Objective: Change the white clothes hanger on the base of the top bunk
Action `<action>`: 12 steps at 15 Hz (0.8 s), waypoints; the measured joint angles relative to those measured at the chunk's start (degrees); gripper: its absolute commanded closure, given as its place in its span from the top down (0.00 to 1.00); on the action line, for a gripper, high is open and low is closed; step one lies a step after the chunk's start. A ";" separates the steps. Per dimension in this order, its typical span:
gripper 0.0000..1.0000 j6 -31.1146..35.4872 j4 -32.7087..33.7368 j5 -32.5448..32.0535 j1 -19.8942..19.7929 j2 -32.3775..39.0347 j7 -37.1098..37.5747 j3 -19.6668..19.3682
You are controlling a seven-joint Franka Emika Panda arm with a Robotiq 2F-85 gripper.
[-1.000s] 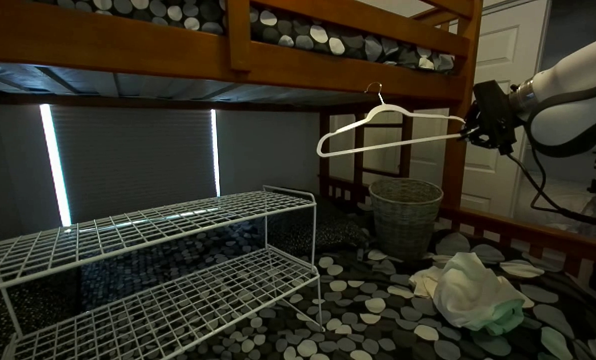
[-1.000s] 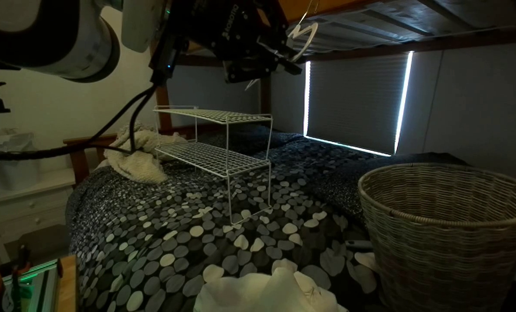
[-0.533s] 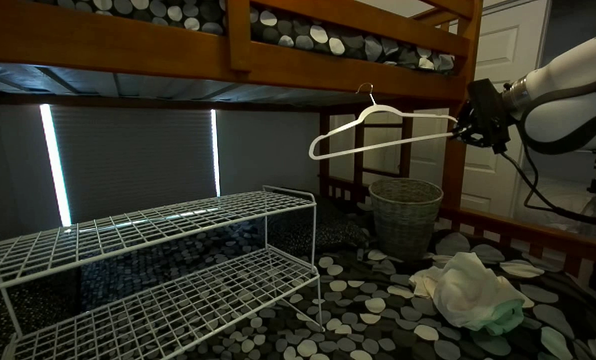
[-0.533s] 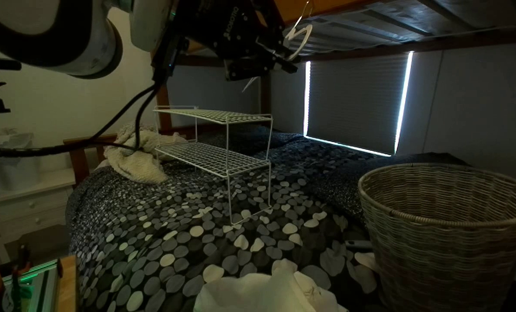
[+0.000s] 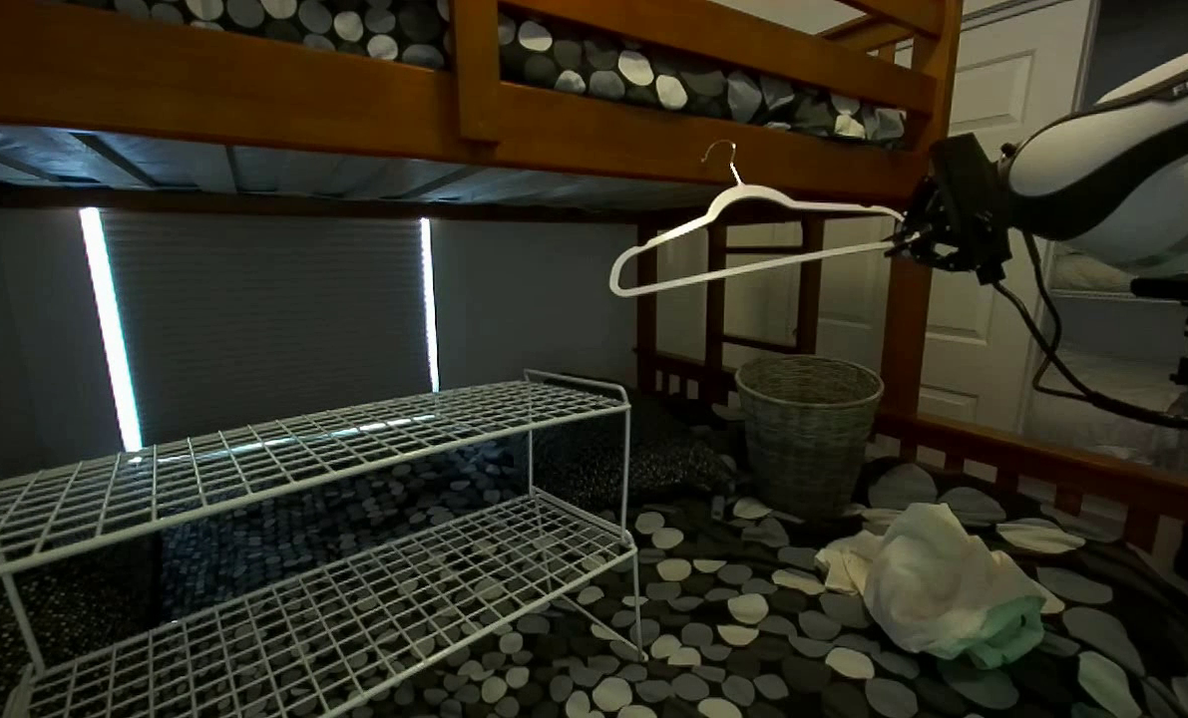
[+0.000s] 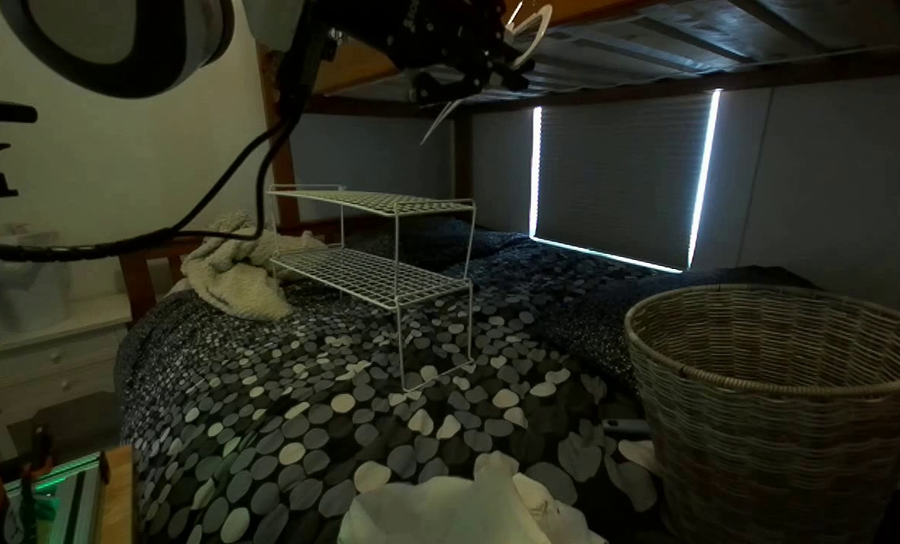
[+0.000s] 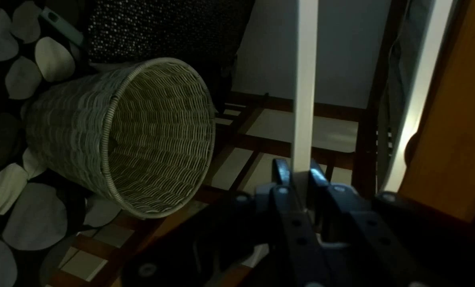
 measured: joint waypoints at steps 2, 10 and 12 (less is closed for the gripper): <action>0.03 0.02 1.35 4.15 0.86 0.05 -3.43 -0.10; 0.03 0.19 6.98 16.50 3.05 1.66 -10.61 -1.72; 0.03 0.19 8.17 18.65 2.89 2.96 -10.99 -2.01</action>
